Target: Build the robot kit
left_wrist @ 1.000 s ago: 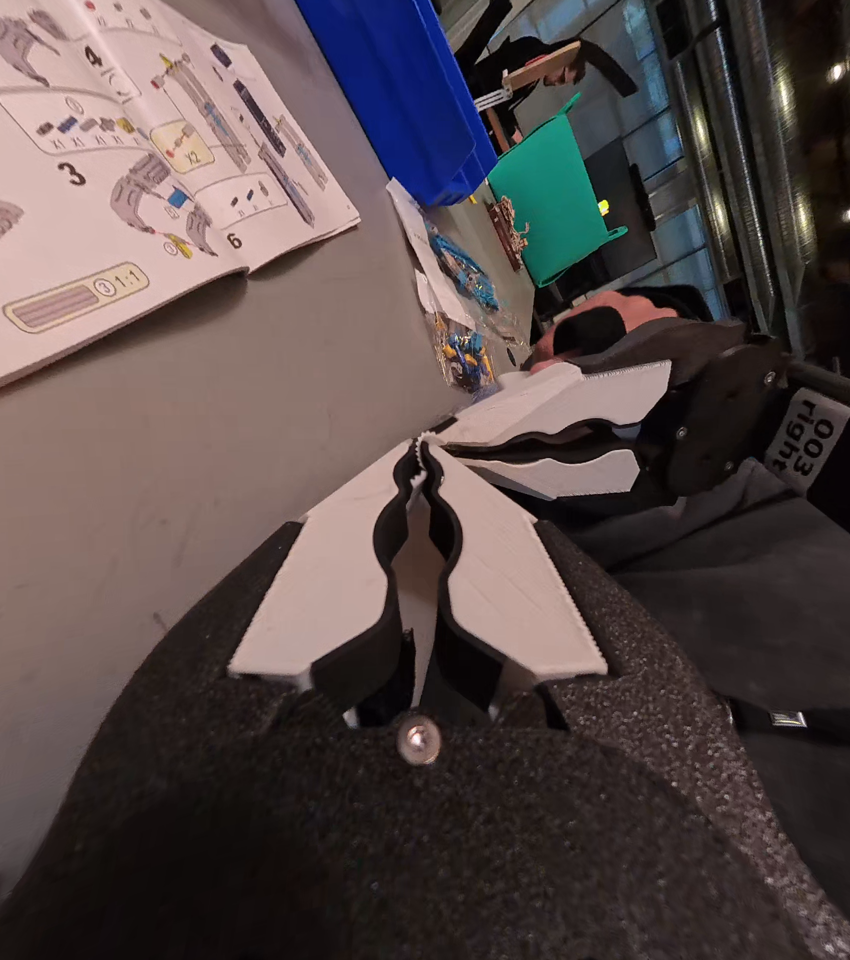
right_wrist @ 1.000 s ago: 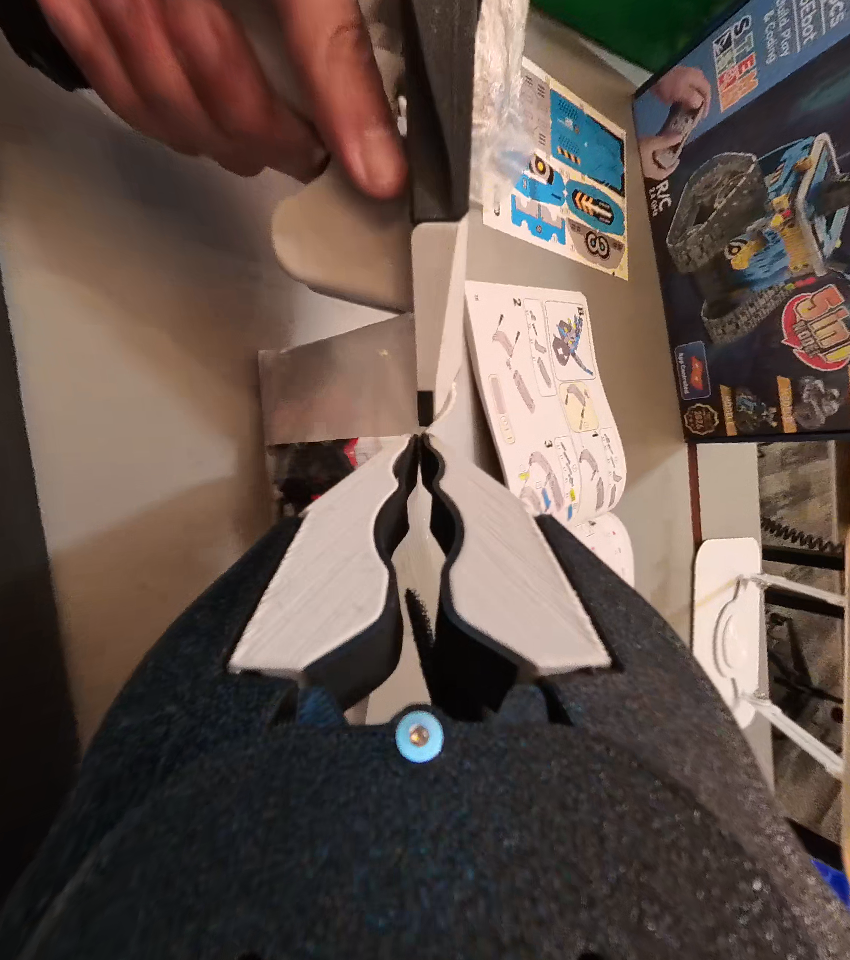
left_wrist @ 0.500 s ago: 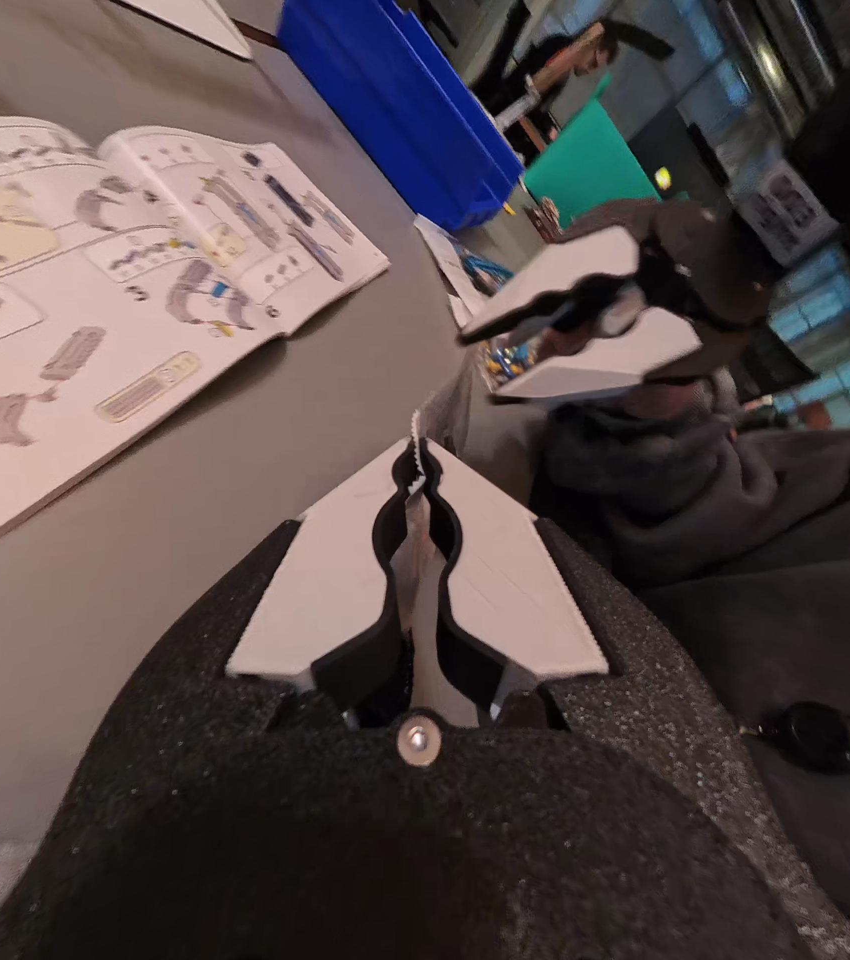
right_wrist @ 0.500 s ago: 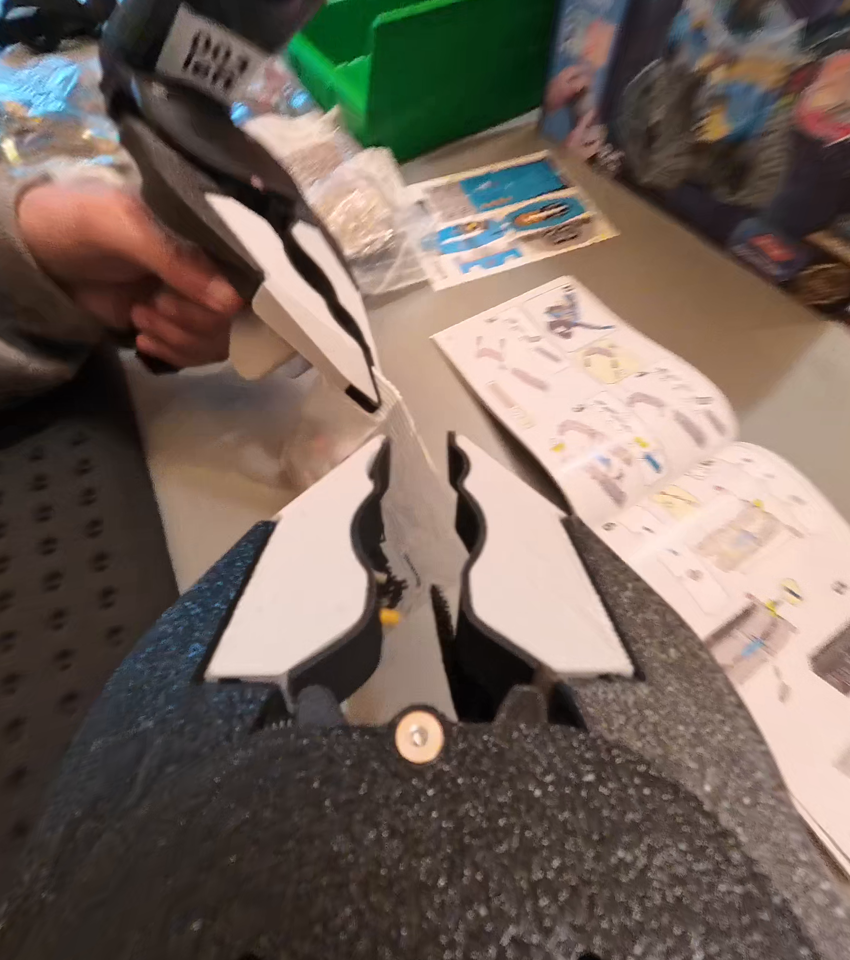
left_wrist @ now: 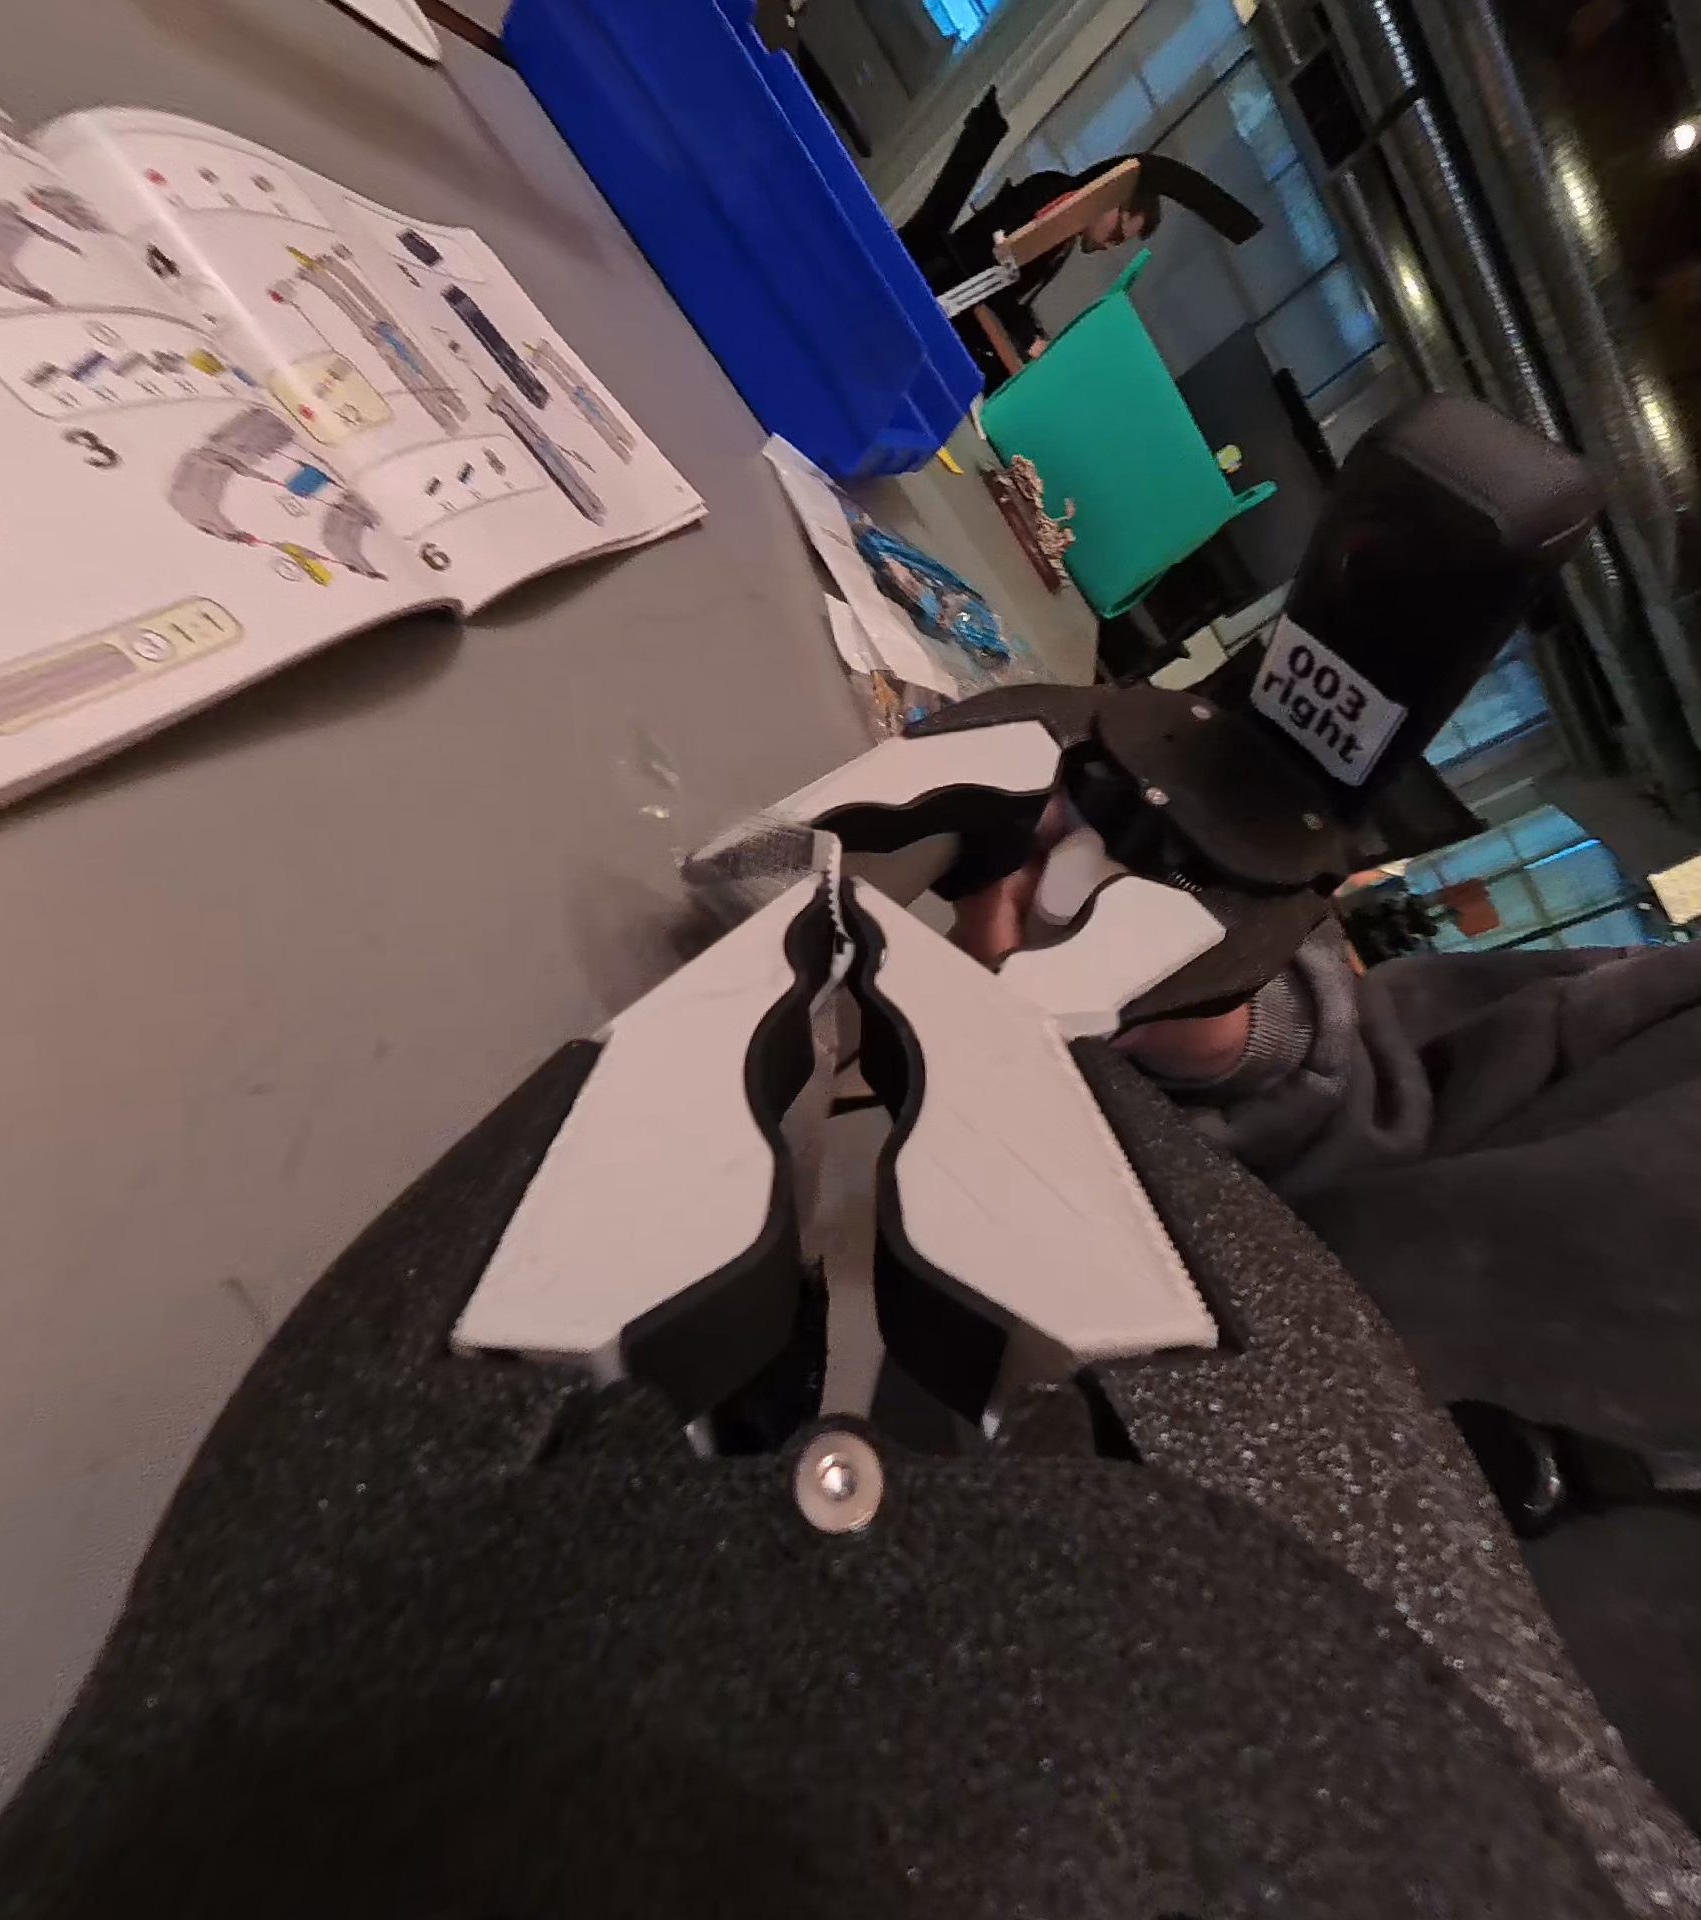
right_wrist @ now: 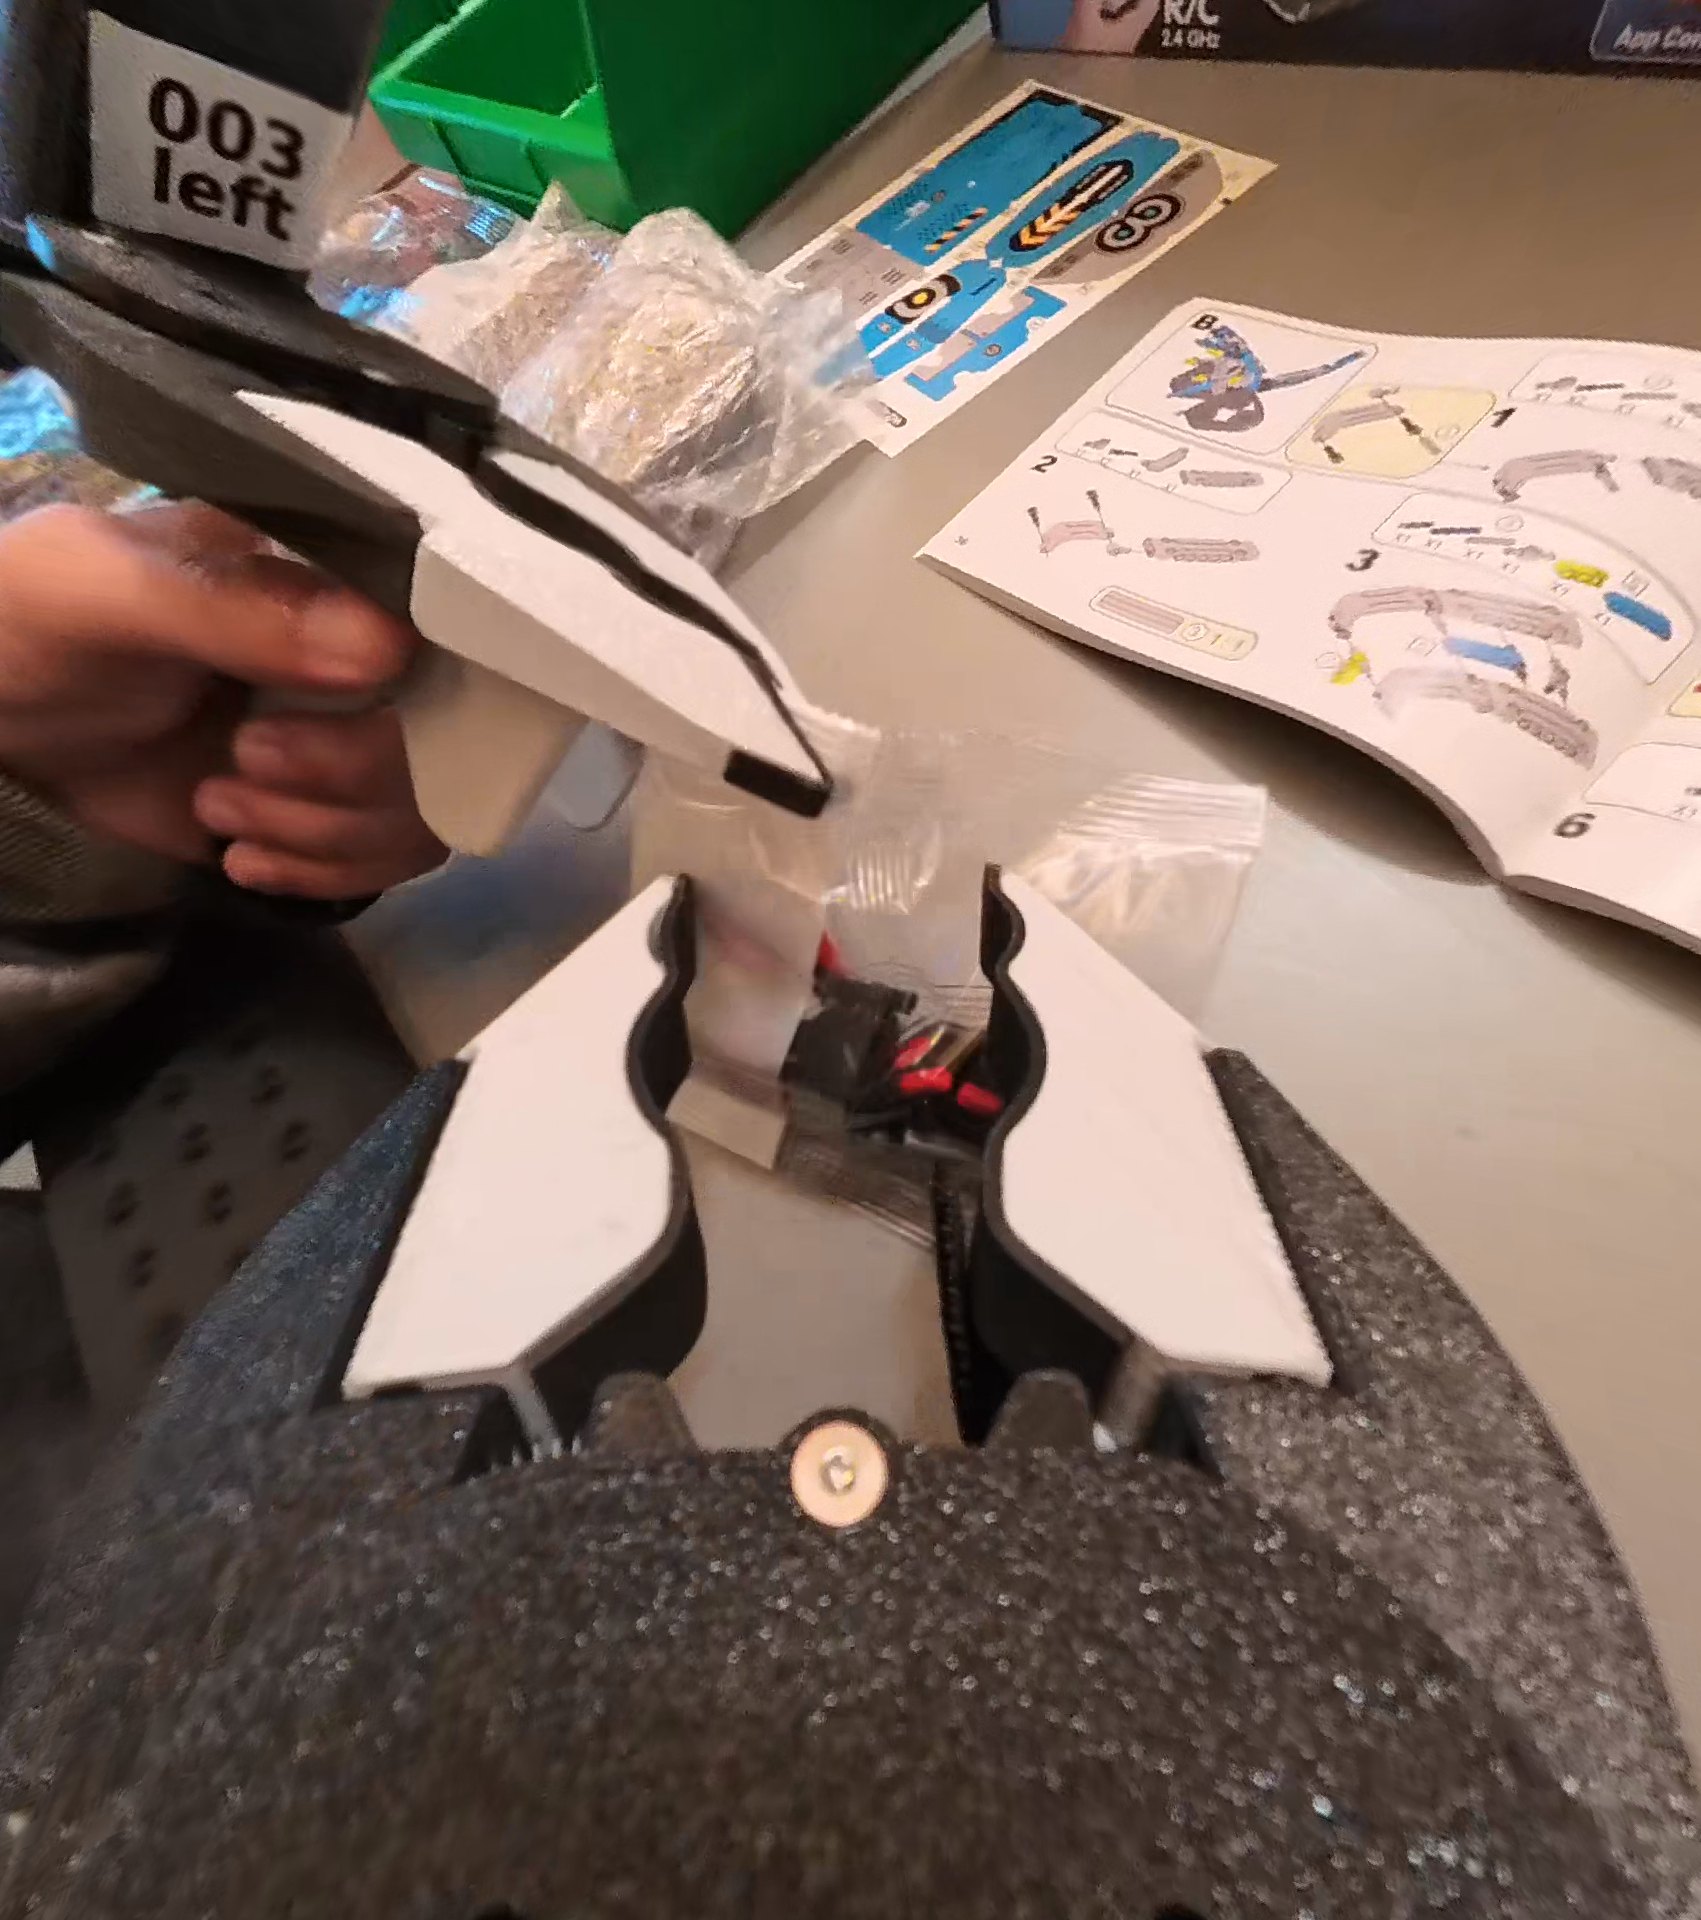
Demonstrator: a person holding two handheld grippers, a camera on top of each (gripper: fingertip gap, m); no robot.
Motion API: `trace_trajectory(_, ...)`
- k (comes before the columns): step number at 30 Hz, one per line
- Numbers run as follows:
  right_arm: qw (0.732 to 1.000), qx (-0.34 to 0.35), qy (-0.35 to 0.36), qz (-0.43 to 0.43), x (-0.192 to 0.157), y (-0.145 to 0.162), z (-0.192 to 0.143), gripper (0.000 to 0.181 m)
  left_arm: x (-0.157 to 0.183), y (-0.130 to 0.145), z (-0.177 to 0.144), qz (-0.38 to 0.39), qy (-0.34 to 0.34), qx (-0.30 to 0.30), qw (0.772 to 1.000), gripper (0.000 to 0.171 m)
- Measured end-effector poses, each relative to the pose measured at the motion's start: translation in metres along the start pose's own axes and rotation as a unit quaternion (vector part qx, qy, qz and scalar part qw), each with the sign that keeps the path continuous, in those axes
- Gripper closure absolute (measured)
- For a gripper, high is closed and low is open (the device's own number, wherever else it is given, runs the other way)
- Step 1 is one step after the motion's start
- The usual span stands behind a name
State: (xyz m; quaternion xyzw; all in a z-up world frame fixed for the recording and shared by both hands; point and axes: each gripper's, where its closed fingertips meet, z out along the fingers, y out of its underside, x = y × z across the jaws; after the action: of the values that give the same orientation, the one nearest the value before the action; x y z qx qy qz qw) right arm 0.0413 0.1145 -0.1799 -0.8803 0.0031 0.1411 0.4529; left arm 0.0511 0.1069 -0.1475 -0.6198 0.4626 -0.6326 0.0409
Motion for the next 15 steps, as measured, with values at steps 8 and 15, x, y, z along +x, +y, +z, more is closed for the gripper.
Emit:
trace_trajectory(8,0.998,0.014,-0.061,0.007,-0.01,0.0,-0.006,0.149,0.005,-0.001,-0.008,0.005,0.02,0.001,1.0,0.171)
trace_trajectory(15,0.996,0.006,-0.091,0.019,-0.009,0.002,-0.012,0.172,0.016,0.004,-0.008,0.044,0.024,-0.016,0.999,0.171)
